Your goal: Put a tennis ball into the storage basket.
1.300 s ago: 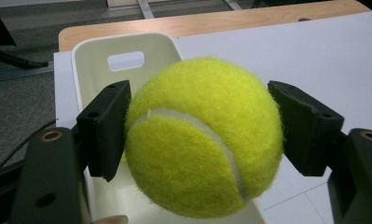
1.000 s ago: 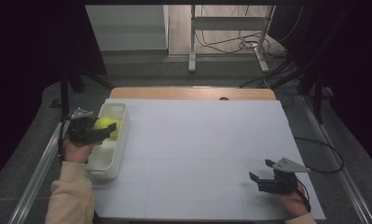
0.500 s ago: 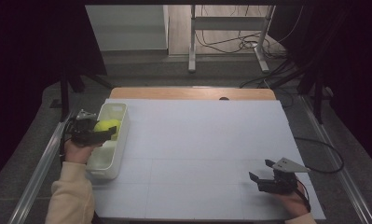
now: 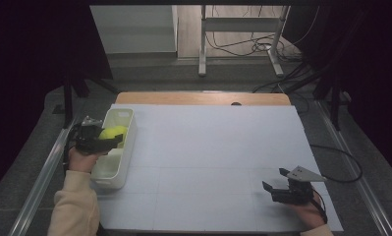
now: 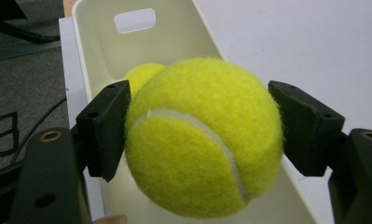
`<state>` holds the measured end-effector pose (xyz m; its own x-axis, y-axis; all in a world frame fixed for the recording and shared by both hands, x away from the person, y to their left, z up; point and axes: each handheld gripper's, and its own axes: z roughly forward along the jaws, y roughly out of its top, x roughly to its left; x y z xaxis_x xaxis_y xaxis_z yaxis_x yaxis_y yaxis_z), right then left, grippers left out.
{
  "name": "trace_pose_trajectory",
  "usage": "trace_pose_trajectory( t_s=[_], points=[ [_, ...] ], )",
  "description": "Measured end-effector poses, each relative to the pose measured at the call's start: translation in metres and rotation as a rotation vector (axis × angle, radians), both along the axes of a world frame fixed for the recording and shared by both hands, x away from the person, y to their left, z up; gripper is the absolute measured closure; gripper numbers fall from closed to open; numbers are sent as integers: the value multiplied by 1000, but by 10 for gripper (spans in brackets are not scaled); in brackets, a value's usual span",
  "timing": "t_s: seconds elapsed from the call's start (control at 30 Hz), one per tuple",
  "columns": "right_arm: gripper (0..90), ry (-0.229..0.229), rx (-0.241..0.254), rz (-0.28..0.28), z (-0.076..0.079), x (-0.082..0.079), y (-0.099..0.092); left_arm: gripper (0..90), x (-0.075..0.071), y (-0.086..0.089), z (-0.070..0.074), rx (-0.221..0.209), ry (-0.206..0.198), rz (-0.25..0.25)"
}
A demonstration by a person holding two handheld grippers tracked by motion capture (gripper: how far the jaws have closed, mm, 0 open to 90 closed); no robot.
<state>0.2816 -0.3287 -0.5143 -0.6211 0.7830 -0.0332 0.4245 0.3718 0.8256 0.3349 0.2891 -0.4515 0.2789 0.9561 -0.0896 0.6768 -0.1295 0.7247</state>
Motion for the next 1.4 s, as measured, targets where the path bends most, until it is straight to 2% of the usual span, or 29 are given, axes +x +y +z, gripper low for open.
trace_pose_trajectory(
  t_s=[0.1, 0.13, 0.23, 0.73, 0.87, 1.13, 1.3, 1.4],
  points=[
    [162, 0, -1, 1, 0, 0, 0, 239, 1, 1, 0, -12, 1, 14],
    [161, 2, 2, 3, 0, 0, 0, 165, 1, 2, 1, -21, 3, 19],
    [161, 2, 2, 3, 0, 0, 0, 120, 1, 3, 2, -37, -4, 19],
    [162, -3, 6, -3, 0, 0, 0, 104, 0, -1, 4, -54, -27, -14],
    [162, -4, 4, -5, 0, 0, 0, 102, -1, -5, 6, -69, -33, -36],
    [161, -3, 22, -7, 0, 1, -3, 94, -4, -17, 11, -71, -53, -76],
    [162, -2, 28, 4, 0, 1, -4, 95, -8, -27, 19, -114, -88, -117],
    [162, -3, 29, 6, 0, 1, -4, 95, -11, -33, 20, -125, -102, -145]
  ],
)
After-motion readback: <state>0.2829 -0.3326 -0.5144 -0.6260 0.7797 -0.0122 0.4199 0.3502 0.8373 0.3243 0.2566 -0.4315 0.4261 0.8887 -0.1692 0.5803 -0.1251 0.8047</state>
